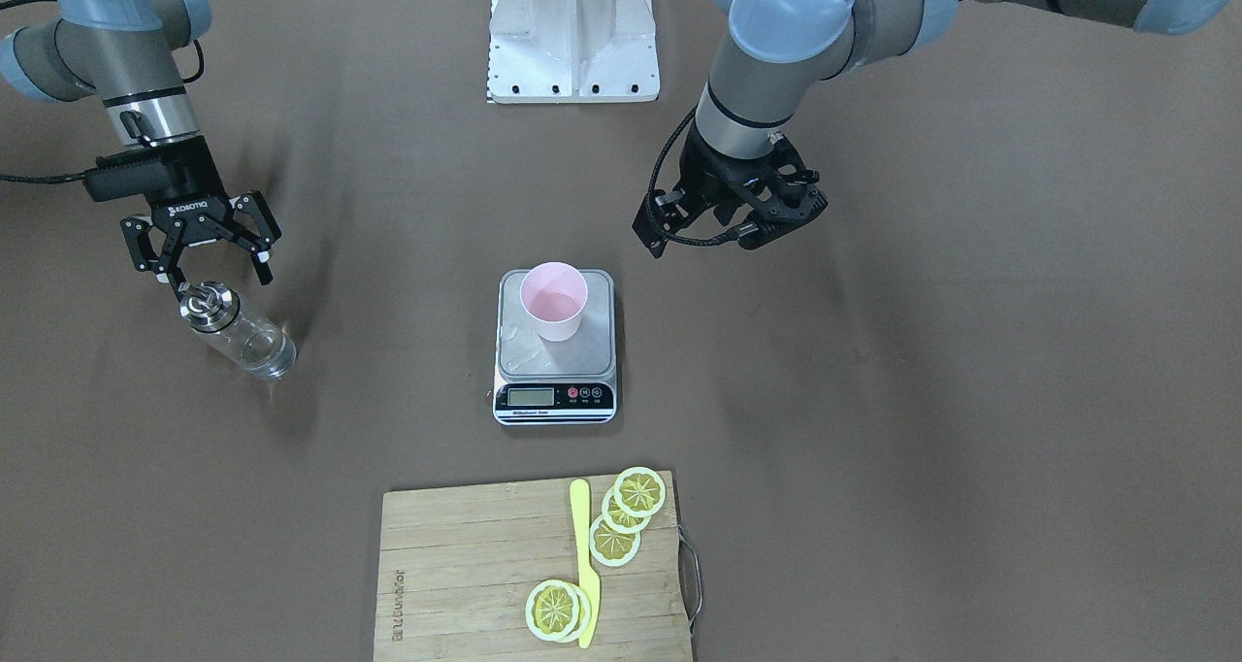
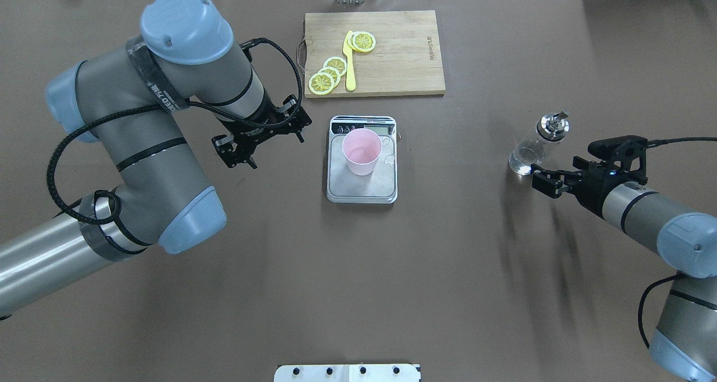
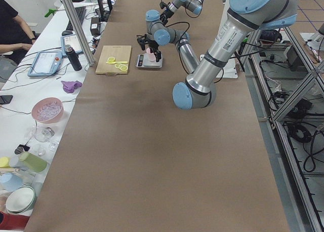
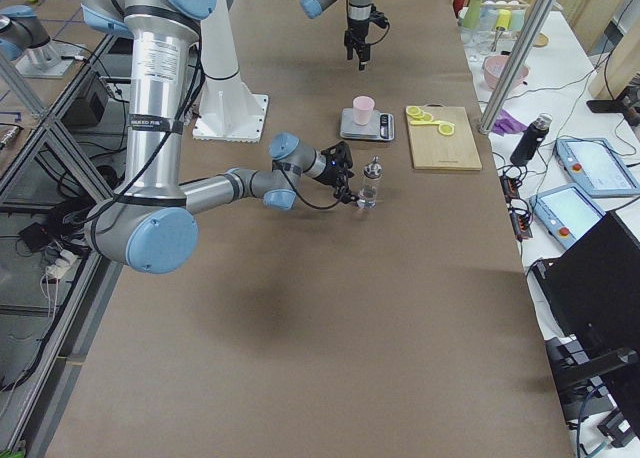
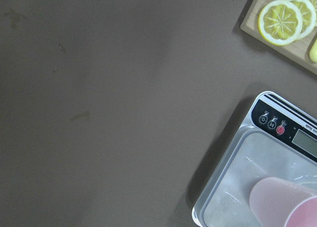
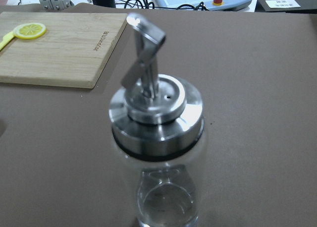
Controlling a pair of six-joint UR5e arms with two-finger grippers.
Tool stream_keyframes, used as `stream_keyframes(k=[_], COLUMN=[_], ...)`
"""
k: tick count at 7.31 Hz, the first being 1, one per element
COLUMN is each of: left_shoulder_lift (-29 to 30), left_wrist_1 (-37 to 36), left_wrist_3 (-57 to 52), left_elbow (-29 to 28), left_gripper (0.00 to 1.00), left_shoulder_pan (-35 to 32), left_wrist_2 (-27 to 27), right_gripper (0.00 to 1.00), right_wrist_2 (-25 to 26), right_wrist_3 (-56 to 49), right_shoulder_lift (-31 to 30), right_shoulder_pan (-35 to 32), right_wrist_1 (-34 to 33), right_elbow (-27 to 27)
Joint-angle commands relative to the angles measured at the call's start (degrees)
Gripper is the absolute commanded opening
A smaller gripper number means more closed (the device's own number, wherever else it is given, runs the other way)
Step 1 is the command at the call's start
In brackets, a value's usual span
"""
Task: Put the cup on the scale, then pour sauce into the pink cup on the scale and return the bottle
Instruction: 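Reach the right gripper to the glass sauce bottle and grasp it, then lift the sauce bottle with the right gripper toward the pink cup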
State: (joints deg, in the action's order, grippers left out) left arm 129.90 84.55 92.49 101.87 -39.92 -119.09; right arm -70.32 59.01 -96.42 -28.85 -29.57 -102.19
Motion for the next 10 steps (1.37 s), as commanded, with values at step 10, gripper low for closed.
stream_keyframes(k=[10], left_shoulder_lift=[0.0], left_wrist_1=[2.6], left_wrist_3=[-0.1], left_elbow=[-2.1], left_gripper=[0.98], left_shoulder_pan=[0.0], left_wrist_2=[-0.1], right_gripper=[0.94], right_wrist_2=[11.3], right_wrist_3=[-4.5], right_shoulder_lift=[8.8], right_shoulder_pan=[2.1], right_wrist_1=[5.3], right_elbow=[11.0])
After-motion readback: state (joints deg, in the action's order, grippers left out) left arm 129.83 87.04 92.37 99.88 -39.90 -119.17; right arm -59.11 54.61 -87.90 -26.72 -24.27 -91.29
